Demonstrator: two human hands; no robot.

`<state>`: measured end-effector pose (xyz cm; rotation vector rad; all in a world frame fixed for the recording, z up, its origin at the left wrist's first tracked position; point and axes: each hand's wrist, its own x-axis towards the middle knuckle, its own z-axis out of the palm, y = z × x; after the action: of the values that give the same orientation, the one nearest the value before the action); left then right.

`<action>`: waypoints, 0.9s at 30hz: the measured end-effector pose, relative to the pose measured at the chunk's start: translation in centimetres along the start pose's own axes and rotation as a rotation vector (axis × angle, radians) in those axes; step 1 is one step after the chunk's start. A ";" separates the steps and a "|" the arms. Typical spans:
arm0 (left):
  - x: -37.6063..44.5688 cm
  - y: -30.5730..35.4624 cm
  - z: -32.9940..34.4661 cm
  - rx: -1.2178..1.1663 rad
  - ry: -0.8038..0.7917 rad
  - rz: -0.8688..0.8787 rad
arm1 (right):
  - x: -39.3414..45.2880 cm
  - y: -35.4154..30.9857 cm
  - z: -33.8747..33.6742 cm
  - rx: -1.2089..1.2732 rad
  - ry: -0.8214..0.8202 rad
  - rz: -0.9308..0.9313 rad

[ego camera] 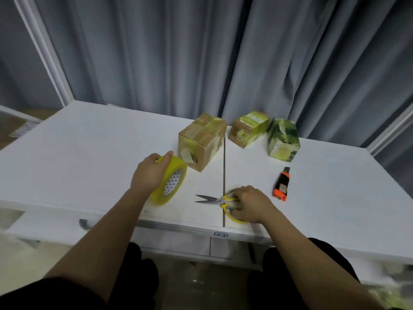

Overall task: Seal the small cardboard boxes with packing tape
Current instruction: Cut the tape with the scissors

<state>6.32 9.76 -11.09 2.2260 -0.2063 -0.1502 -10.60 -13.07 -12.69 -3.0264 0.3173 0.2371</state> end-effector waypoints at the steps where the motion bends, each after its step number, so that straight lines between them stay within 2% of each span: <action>1: -0.1 0.0 0.0 0.008 0.000 -0.002 | -0.1 -0.1 -0.2 -0.007 0.019 0.000; 3: -0.1 0.1 0.0 0.014 -0.003 -0.003 | -0.3 -0.3 -0.5 0.096 0.041 0.029; 6: -0.2 0.0 0.0 -0.006 -0.009 -0.008 | -0.6 -0.7 -1.4 0.491 0.021 0.068; 11: -0.4 0.0 -0.1 -0.025 -0.007 -0.001 | -0.1 -1.5 -3.1 0.775 -0.013 0.028; 14: -0.4 -0.1 0.0 -0.035 0.004 0.007 | 0.7 -1.7 -4.0 0.871 -0.009 0.047; 18: -0.3 -0.2 0.0 -0.038 0.012 0.000 | 1.6 -1.2 -4.6 0.997 -0.088 0.049; 24: -0.2 0.1 -0.2 -0.026 0.018 -0.020 | 2.7 -1.1 -5.6 0.977 -0.248 0.118; 27: -0.4 0.0 -0.1 -0.028 0.015 -0.031 | 3.1 -1.0 -5.2 1.000 -0.272 0.139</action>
<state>5.92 9.94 -10.96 2.2025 -0.1598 -0.1521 -6.61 -13.23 -8.04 -1.9655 0.4483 0.3573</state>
